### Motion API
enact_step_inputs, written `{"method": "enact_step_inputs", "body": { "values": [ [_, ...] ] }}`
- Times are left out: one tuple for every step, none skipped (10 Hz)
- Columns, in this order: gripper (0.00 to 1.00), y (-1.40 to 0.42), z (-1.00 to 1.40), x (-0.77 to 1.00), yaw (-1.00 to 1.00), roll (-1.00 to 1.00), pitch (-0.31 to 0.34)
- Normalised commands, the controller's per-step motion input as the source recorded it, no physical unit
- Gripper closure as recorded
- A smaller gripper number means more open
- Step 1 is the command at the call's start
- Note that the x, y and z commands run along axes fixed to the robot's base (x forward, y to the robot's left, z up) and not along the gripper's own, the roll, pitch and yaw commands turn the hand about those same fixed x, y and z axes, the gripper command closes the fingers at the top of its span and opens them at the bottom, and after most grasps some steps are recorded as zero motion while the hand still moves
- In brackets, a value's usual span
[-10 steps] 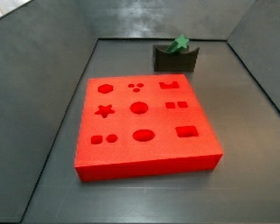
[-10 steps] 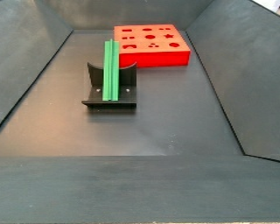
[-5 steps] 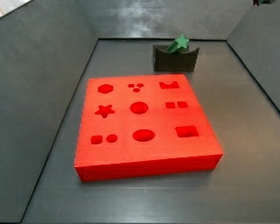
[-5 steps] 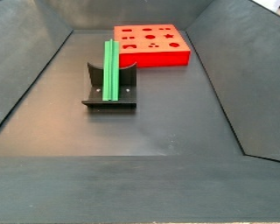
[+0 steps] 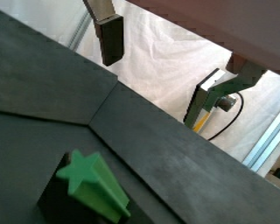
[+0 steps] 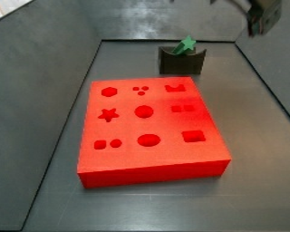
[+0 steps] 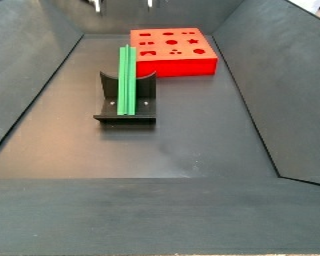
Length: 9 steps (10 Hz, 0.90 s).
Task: Pick up the star object. Move up. Place the star object on the fixture. Regrasp the star object. Move to above the board. Insert the star object.
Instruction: Regrasp the star object.
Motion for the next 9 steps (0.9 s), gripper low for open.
{"method": "enact_step_inputs", "body": {
  "values": [
    [0.00, 0.02, -1.00, 0.07, 0.12, 0.12, -0.101],
    [0.00, 0.02, -1.00, 0.08, 0.08, 0.10, -0.116],
    [0.00, 0.02, -1.00, 0.09, 0.05, 0.08, -0.120],
    [0.00, 0.02, -1.00, 0.10, 0.01, 0.08, -0.108],
    [0.00, 0.01, -1.00, 0.11, 0.00, 0.08, -0.102],
    [0.00, 0.01, -1.00, 0.12, -0.03, 0.08, -0.066],
    [0.00, 0.00, -0.91, 0.11, -0.03, 0.08, -0.049],
    [0.00, 0.00, -0.71, 0.10, -0.03, 0.08, -0.018],
    [0.00, 0.00, -0.56, 0.10, -0.03, 0.08, 0.005]
  ]
}}
